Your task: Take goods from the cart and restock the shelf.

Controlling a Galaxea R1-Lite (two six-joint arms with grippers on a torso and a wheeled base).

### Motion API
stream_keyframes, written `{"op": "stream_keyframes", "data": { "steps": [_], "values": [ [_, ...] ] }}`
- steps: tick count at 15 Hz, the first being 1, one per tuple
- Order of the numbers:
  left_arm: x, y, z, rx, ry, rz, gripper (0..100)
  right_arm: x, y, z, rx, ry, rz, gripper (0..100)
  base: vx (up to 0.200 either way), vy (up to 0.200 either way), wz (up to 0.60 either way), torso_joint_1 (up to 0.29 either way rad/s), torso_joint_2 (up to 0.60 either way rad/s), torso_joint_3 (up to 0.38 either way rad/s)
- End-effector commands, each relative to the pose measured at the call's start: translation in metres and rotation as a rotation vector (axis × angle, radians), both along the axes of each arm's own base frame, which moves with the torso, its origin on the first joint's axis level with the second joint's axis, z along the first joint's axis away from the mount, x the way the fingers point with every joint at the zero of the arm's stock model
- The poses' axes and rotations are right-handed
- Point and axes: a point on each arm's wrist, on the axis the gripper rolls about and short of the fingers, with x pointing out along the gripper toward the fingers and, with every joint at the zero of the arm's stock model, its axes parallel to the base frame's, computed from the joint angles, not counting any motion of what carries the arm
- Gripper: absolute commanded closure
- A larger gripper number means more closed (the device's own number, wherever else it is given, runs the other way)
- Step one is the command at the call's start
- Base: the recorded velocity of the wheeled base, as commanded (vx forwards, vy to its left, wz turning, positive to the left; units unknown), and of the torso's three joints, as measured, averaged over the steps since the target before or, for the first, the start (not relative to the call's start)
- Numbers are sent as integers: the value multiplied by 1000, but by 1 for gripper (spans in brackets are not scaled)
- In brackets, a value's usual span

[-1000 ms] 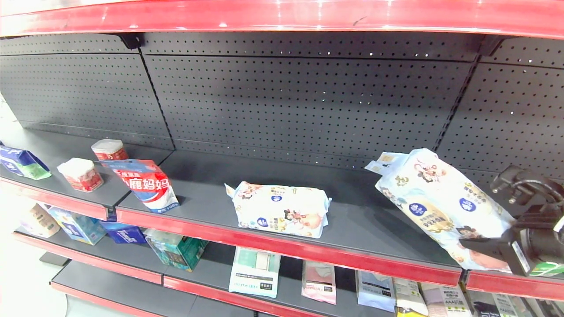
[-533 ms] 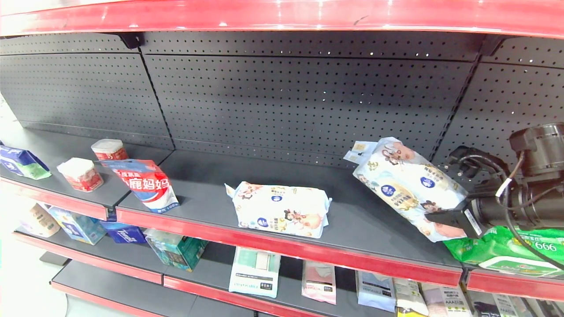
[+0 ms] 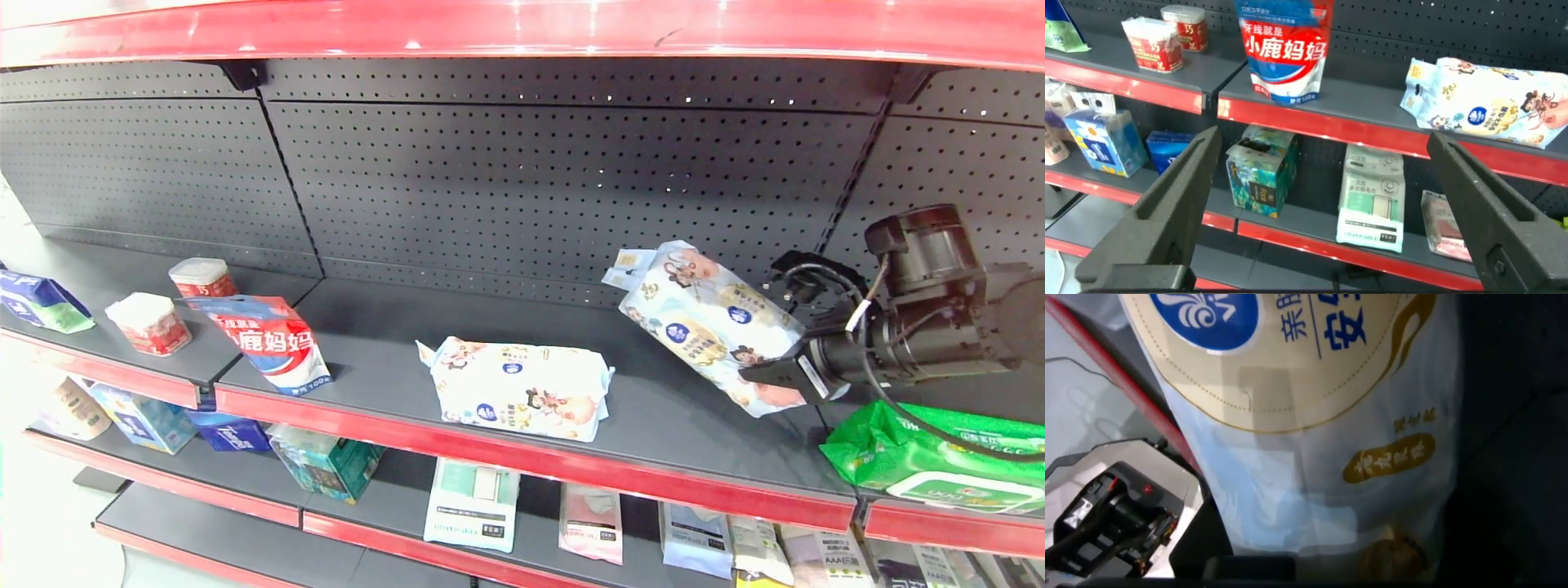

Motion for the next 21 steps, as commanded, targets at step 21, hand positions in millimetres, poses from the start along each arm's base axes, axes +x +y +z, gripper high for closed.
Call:
{"op": "stream_keyframes", "data": {
  "steps": [21],
  "values": [
    [0, 0, 0, 0, 1, 1, 0, 57, 69, -21, -30, 26, 262, 100, 0, 0, 0, 0, 0, 0]
  ]
}}
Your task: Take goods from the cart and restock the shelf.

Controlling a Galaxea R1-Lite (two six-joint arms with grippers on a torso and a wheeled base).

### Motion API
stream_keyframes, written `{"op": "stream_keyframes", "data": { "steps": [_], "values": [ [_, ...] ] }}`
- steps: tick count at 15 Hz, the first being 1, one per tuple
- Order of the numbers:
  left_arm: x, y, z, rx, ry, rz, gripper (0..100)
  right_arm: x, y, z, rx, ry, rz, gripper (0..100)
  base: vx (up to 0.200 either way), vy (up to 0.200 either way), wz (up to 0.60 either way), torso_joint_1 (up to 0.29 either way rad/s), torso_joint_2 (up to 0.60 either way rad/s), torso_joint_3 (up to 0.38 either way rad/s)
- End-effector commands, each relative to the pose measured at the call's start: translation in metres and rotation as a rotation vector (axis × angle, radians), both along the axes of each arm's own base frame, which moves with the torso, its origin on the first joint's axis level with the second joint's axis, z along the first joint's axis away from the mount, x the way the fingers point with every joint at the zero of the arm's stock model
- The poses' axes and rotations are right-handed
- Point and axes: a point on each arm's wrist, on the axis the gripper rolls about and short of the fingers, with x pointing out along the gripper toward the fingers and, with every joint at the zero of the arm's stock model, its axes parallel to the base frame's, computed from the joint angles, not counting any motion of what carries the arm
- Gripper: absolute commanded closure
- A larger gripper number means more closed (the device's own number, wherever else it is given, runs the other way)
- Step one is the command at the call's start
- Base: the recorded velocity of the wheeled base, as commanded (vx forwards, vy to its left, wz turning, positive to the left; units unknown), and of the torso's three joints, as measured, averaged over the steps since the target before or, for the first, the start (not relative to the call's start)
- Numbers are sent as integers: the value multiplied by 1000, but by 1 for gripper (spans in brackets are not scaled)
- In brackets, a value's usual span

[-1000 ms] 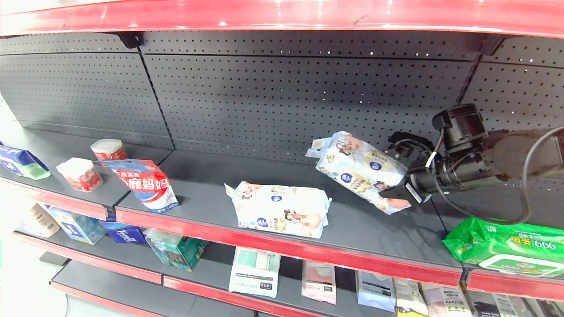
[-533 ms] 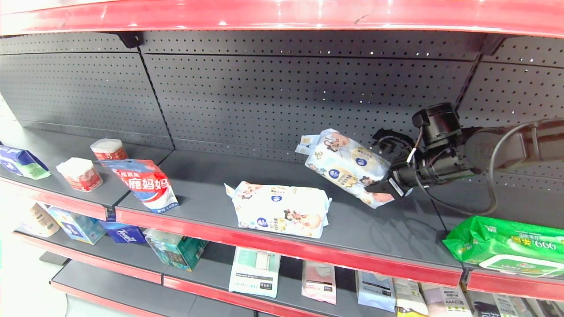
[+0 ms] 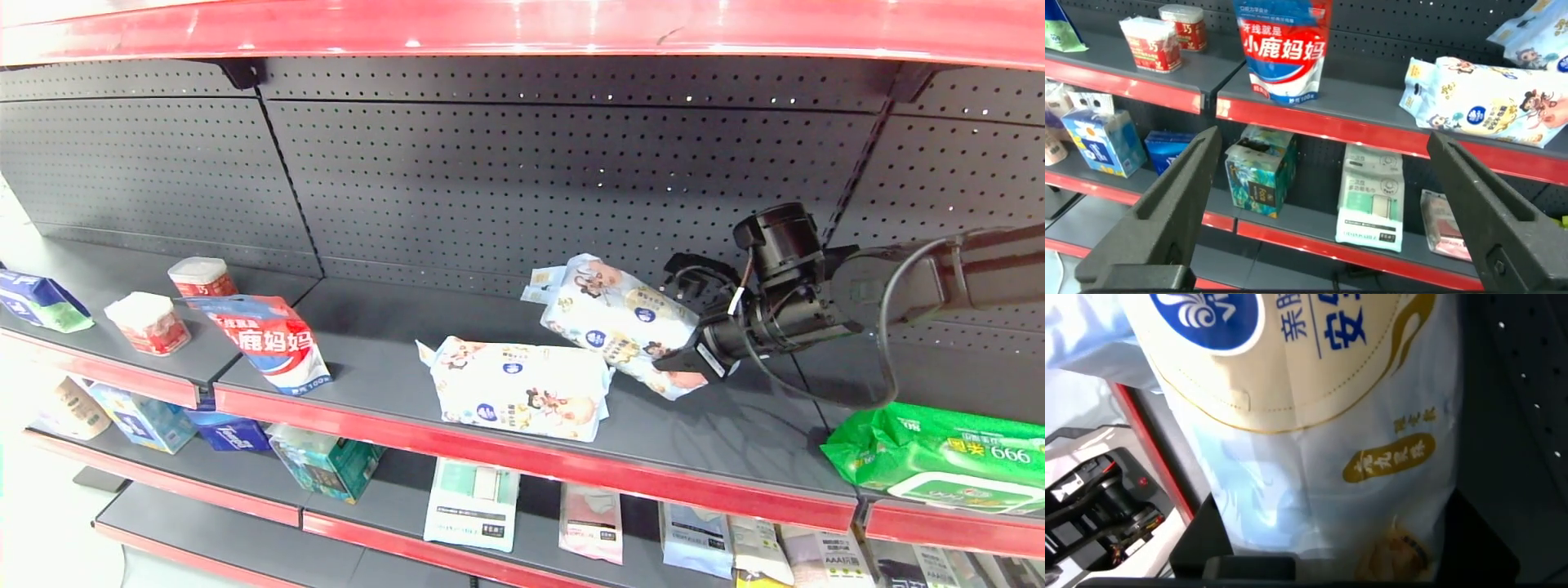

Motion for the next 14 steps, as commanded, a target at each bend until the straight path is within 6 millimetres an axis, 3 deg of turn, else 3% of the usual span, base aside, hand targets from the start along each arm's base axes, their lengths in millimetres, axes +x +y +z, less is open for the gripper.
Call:
{"op": "stream_keyframes", "data": {
  "steps": [1, 14],
  "values": [
    [0, 0, 0, 0, 1, 0, 0, -3, 7, 0, 0, 0, 22, 100, 0, 0, 0, 0, 0, 0],
    [0, 0, 0, 0, 1, 0, 0, -16, 24, -6, -2, 34, 61, 100, 0, 0, 0, 0, 0, 0]
  ]
}}
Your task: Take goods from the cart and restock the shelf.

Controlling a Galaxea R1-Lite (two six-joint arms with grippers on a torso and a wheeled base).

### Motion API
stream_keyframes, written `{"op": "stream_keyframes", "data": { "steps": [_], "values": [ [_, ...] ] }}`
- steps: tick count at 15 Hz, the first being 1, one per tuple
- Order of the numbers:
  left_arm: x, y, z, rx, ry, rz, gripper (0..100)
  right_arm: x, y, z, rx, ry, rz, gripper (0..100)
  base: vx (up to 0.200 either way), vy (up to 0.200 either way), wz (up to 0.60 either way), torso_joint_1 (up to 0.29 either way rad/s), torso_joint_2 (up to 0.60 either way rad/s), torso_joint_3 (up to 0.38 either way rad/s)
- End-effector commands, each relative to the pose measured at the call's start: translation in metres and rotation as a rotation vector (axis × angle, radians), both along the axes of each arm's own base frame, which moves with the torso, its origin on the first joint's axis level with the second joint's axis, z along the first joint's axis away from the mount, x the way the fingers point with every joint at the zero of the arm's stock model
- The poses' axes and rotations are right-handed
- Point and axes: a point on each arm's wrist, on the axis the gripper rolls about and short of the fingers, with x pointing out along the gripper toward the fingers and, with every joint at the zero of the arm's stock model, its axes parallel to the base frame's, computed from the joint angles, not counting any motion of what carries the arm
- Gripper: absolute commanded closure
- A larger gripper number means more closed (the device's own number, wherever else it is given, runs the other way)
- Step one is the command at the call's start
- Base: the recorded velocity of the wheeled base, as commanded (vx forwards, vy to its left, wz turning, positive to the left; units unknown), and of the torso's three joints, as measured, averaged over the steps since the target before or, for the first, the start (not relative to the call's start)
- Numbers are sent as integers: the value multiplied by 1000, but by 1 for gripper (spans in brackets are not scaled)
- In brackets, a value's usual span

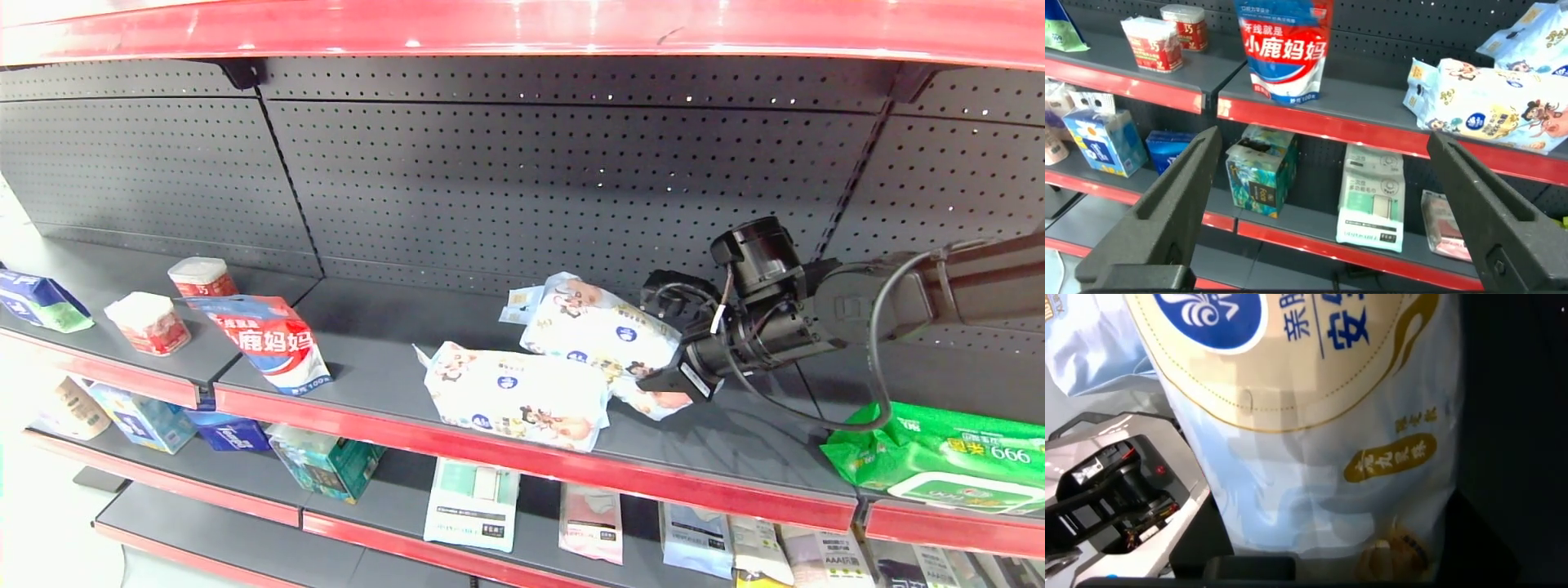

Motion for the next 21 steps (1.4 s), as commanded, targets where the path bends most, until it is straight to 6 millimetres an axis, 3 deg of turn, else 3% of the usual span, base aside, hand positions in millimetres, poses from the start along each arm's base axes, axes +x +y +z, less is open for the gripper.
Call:
{"op": "stream_keyframes", "data": {
  "steps": [1, 6, 13, 21],
  "values": [
    [0, 0, 0, 0, 1, 0, 0, 0, 2, 2, 3, -6, 4, 100, 0, 0, 0, 0, 0, 0],
    [0, 0, 0, 0, 1, 0, 0, 13, -17, 10, 9, -43, -60, 100, 0, 0, 0, 0, 0, 0],
    [0, 0, 0, 0, 1, 0, 0, 21, -13, 1, -5, -37, -72, 100, 0, 0, 0, 0, 0, 0],
    [0, 0, 0, 0, 1, 0, 0, 50, -5, -20, -40, -96, -83, 100, 0, 0, 0, 0, 0, 0]
  ]
}}
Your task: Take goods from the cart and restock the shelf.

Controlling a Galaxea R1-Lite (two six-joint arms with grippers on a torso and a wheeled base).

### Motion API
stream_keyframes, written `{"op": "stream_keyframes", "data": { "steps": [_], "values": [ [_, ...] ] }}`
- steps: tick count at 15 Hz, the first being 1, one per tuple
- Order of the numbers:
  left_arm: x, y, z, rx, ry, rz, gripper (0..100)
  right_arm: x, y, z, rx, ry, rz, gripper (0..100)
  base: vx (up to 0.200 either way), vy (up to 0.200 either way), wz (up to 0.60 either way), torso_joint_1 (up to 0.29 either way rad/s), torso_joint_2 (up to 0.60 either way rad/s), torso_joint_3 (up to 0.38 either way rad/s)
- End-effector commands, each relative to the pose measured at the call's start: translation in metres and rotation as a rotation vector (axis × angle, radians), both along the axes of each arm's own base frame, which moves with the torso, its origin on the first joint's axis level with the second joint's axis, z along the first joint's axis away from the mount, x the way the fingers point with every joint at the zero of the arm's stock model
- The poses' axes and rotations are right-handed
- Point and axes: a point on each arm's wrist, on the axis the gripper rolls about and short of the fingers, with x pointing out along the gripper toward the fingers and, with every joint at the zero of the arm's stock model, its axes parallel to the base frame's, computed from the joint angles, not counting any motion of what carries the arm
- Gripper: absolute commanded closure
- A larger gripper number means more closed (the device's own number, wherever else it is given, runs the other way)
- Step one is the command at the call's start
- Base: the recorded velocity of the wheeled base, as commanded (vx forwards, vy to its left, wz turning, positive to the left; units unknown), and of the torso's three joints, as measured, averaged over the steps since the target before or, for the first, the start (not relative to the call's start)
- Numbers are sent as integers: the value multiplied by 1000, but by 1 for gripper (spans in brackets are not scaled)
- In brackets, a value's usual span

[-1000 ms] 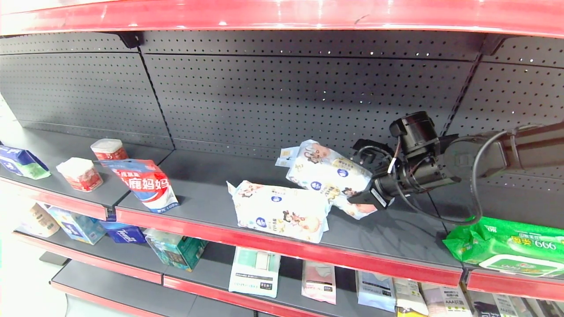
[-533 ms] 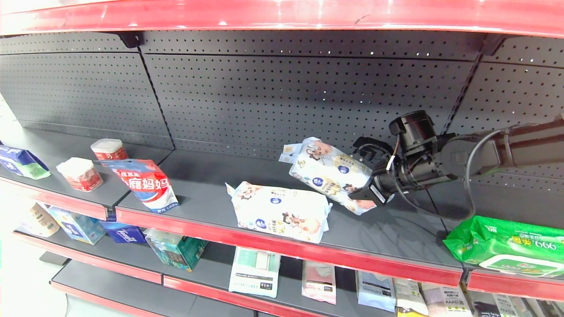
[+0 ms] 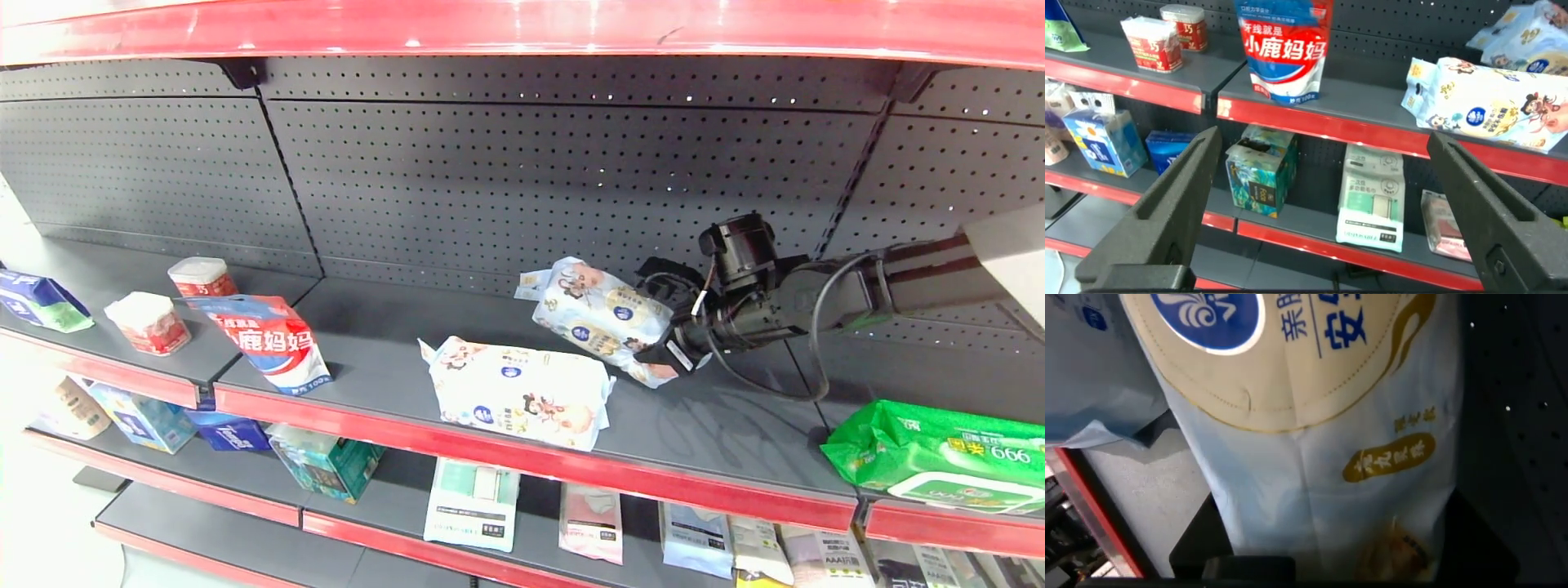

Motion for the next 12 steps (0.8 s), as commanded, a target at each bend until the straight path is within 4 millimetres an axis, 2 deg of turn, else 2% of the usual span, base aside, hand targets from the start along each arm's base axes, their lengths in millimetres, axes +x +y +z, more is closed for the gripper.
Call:
{"op": "stream_keyframes", "data": {
  "steps": [1, 4, 5, 12],
  "values": [
    [0, 0, 0, 0, 1, 0, 0, 6, 2, -8, -4, 10, 2, 100, 0, 0, 0, 0, 0, 0],
    [0, 0, 0, 0, 1, 0, 0, 11, 5, -10, -1, 8, 3, 100, 0, 0, 0, 0, 0, 0],
    [0, 0, 0, 0, 1, 0, 0, 10, 7, -11, -3, 7, 3, 0, 0, 0, 0, 0, 0, 0],
    [0, 0, 0, 0, 1, 0, 0, 7, 11, -9, -25, -11, -36, 0, 0, 0, 0, 0, 0, 0]
  ]
}}
